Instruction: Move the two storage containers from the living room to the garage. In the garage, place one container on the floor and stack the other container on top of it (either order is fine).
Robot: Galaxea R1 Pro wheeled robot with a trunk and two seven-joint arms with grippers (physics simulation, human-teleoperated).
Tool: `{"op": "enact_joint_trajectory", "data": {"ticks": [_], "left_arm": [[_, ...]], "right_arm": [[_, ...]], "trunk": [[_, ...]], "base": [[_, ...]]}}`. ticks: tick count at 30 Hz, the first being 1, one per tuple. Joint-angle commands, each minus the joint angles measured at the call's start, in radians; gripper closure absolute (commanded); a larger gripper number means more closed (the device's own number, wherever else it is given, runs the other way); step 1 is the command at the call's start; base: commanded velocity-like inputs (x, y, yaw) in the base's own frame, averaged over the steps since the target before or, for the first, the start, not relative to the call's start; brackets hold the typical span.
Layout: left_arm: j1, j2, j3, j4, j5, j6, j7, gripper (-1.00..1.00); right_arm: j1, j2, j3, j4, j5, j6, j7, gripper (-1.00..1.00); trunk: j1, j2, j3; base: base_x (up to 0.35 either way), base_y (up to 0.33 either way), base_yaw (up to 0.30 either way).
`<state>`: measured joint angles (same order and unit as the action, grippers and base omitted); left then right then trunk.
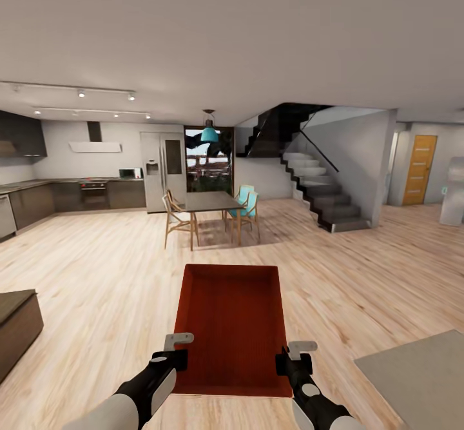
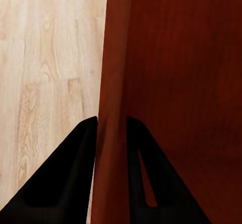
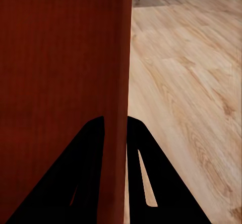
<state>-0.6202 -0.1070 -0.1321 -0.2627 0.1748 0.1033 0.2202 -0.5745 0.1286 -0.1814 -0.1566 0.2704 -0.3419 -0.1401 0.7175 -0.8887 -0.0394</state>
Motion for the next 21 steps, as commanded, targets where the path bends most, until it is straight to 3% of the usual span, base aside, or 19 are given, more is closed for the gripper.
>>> {"op": "enact_joint_trajectory", "data": {"ticks": [1, 21], "left_arm": [[-0.001, 0.006, 0.013, -0.005, -0.017, 0.007, 0.016, 1.0], [-0.001, 0.006, 0.014, -0.006, -0.017, 0.007, 0.017, 1.0]], "right_arm": [[-0.001, 0.0, -0.023, 0.002, 0.012, -0.003, -0.003, 1.0], [-0.001, 0.0, -0.023, 0.002, 0.005, -0.003, -0.003, 1.0]], "trunk": [[0.001, -0.001, -0.002], [0.001, -0.001, -0.002]], "base": [[0.321, 0.0, 0.0], [0.321, 0.0, 0.0]]}}
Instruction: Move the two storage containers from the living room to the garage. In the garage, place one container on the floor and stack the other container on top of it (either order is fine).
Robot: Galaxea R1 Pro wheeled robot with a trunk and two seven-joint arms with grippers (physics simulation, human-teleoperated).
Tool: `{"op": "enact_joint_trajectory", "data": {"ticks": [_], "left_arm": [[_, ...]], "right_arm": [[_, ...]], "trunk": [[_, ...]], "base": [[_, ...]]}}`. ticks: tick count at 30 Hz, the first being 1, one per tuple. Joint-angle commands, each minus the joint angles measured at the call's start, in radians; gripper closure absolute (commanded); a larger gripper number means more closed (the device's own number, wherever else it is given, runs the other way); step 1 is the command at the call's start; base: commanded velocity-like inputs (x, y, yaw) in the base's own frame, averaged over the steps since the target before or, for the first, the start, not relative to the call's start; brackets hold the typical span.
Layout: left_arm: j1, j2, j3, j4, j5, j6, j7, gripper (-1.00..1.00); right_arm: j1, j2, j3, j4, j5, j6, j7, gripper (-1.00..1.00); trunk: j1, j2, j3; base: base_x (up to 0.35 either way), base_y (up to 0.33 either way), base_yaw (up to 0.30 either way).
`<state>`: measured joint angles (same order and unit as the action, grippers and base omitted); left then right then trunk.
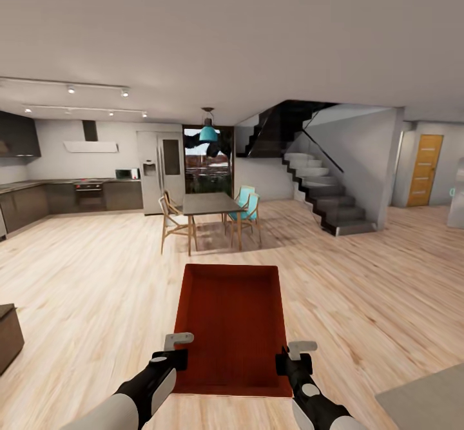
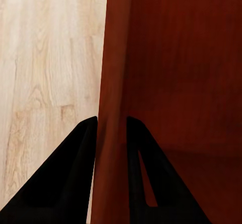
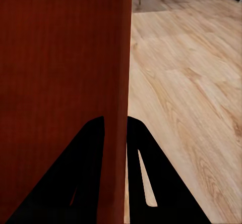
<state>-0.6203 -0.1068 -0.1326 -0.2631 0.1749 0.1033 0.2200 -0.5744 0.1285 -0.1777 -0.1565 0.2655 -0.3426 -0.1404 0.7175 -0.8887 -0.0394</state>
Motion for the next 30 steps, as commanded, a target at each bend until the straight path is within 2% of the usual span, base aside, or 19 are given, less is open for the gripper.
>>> {"op": "enact_joint_trajectory", "data": {"ticks": [1, 18, 30], "left_arm": [[-0.001, 0.006, 0.014, -0.005, -0.017, 0.007, 0.016, 1.0], [-0.001, 0.006, 0.014, -0.005, -0.017, 0.007, 0.017, 1.0], [-0.001, 0.006, 0.014, -0.005, -0.017, 0.007, 0.017, 1.0]], "right_arm": [[-0.001, 0.0, -0.026, 0.002, 0.01, -0.003, -0.002, 1.0], [-0.001, 0.001, -0.026, 0.002, 0.01, -0.003, -0.002, 1.0], [-0.001, 0.0, -0.028, 0.002, 0.009, -0.004, -0.002, 1.0]], "trunk": [[0.001, -0.001, -0.002], [0.001, -0.001, -0.002], [0.001, -0.001, -0.002]], "base": [[0.321, 0.0, 0.0], [0.321, 0.0, -0.006], [0.321, 0.0, -0.208]]}}
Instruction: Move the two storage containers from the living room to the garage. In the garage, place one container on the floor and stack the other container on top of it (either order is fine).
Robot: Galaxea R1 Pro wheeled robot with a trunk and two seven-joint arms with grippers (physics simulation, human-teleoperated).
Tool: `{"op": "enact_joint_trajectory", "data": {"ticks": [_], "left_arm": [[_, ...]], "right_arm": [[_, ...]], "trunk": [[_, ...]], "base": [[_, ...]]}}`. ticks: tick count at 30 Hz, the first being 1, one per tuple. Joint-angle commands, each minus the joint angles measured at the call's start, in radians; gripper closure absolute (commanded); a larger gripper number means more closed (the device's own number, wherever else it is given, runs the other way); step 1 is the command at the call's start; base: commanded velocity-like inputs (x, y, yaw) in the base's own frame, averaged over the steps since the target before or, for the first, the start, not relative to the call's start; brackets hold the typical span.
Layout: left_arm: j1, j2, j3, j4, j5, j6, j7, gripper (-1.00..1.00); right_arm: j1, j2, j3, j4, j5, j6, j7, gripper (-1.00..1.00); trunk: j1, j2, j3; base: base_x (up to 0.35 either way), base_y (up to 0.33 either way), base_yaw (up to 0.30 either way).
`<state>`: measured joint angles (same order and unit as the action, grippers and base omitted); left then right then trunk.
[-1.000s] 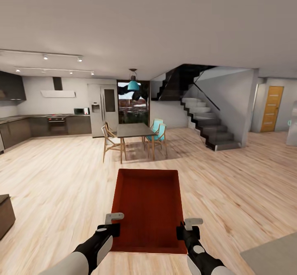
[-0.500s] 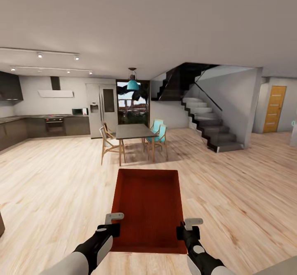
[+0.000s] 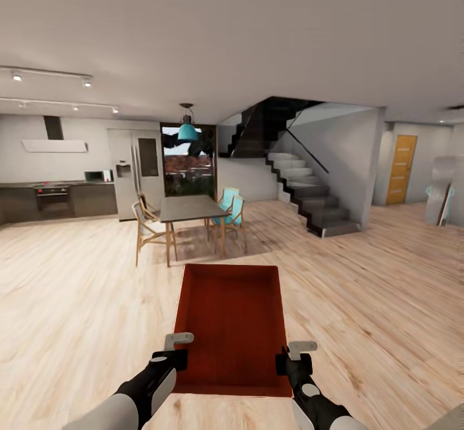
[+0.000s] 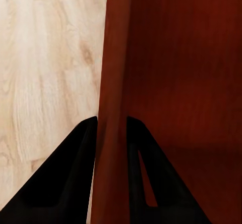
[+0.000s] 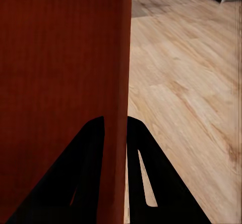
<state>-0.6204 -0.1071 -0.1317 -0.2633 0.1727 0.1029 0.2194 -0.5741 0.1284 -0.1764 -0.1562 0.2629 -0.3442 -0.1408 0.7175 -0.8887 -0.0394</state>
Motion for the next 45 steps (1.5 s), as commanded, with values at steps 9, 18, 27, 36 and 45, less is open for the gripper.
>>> {"op": "enact_joint_trajectory", "data": {"ticks": [9, 18, 27, 36, 45], "left_arm": [[0.0, 0.006, 0.012, -0.005, -0.015, 0.008, 0.017, 1.0], [-0.001, 0.006, 0.013, -0.005, -0.015, 0.008, 0.017, 1.0], [-0.001, 0.006, 0.013, -0.005, -0.015, 0.008, 0.017, 1.0], [-0.001, 0.006, 0.013, -0.005, -0.015, 0.008, 0.018, 1.0], [-0.001, 0.006, 0.013, -0.005, -0.015, 0.008, 0.017, 1.0]], "right_arm": [[-0.001, 0.0, -0.029, 0.001, 0.012, -0.002, -0.002, 1.0], [-0.001, 0.0, -0.031, 0.001, 0.012, -0.002, -0.002, 1.0], [-0.001, 0.0, -0.032, 0.0, 0.012, -0.002, 0.0, 1.0], [-0.001, 0.0, -0.032, 0.001, 0.011, -0.002, 0.0, 1.0], [-0.001, 0.0, -0.032, 0.001, 0.011, -0.001, 0.0, 1.0]], "trunk": [[0.001, -0.001, -0.002], [0.001, -0.001, -0.003], [0.001, -0.001, -0.004], [0.001, -0.001, -0.004], [0.001, -0.001, -0.004]], "base": [[0.321, 0.0, -0.264], [0.321, 0.0, -0.276], [0.321, 0.0, -0.144], [0.321, 0.0, -0.004], [0.321, 0.0, 0.0]]}}
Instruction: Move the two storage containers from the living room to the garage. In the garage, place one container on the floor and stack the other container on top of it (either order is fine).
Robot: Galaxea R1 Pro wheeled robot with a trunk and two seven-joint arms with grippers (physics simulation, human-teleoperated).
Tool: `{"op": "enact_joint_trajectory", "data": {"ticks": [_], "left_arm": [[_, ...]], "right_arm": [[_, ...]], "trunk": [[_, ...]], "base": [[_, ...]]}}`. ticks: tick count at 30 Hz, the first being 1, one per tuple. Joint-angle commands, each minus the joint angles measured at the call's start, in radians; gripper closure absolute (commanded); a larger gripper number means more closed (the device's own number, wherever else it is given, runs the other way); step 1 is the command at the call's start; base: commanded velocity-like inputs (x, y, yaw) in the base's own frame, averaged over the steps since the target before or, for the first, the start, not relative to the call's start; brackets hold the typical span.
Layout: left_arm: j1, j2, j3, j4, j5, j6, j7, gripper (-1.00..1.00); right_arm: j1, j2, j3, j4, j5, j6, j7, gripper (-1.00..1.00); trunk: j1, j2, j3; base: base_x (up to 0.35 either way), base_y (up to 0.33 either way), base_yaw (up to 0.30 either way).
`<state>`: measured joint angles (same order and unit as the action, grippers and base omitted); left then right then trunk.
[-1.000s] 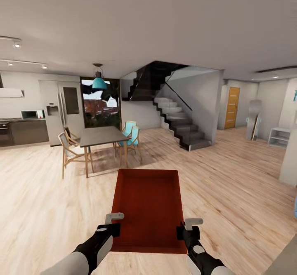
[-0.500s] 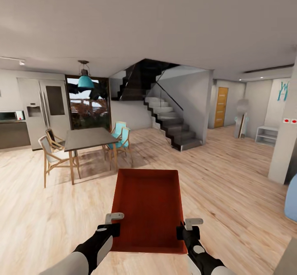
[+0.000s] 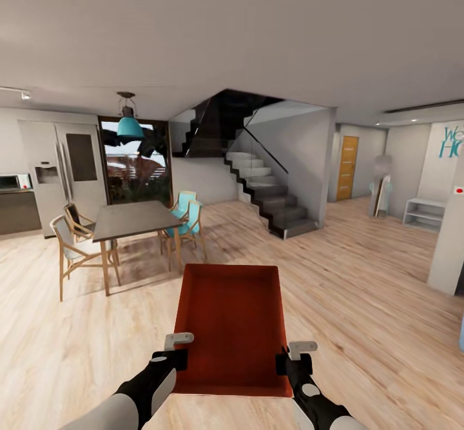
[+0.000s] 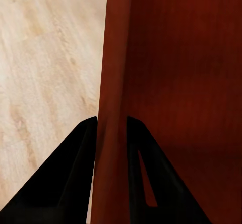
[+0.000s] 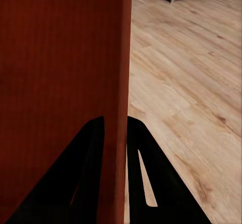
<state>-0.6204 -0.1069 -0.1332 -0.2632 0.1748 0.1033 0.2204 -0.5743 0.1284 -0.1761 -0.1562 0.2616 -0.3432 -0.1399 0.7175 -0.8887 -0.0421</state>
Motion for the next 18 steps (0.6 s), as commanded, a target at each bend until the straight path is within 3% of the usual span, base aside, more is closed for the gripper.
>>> {"op": "enact_joint_trajectory", "data": {"ticks": [1, 11, 18], "left_arm": [[-0.001, 0.006, 0.014, -0.005, -0.017, 0.007, 0.016, 1.0], [-0.001, 0.006, 0.014, -0.005, -0.017, 0.007, 0.017, 1.0], [-0.001, 0.006, 0.015, -0.006, -0.017, 0.007, 0.016, 1.0]], "right_arm": [[-0.001, 0.0, -0.032, 0.001, 0.013, -0.002, -0.001, 1.0], [-0.001, 0.0, -0.032, 0.001, 0.013, -0.002, -0.001, 1.0], [-0.001, 0.0, -0.032, 0.001, 0.013, -0.002, -0.001, 1.0]], "trunk": [[0.001, -0.001, -0.002], [0.001, -0.001, -0.003], [0.001, -0.001, -0.012]], "base": [[0.321, 0.0, 0.0], [0.321, 0.0, -0.001], [0.321, 0.0, -0.09]]}}
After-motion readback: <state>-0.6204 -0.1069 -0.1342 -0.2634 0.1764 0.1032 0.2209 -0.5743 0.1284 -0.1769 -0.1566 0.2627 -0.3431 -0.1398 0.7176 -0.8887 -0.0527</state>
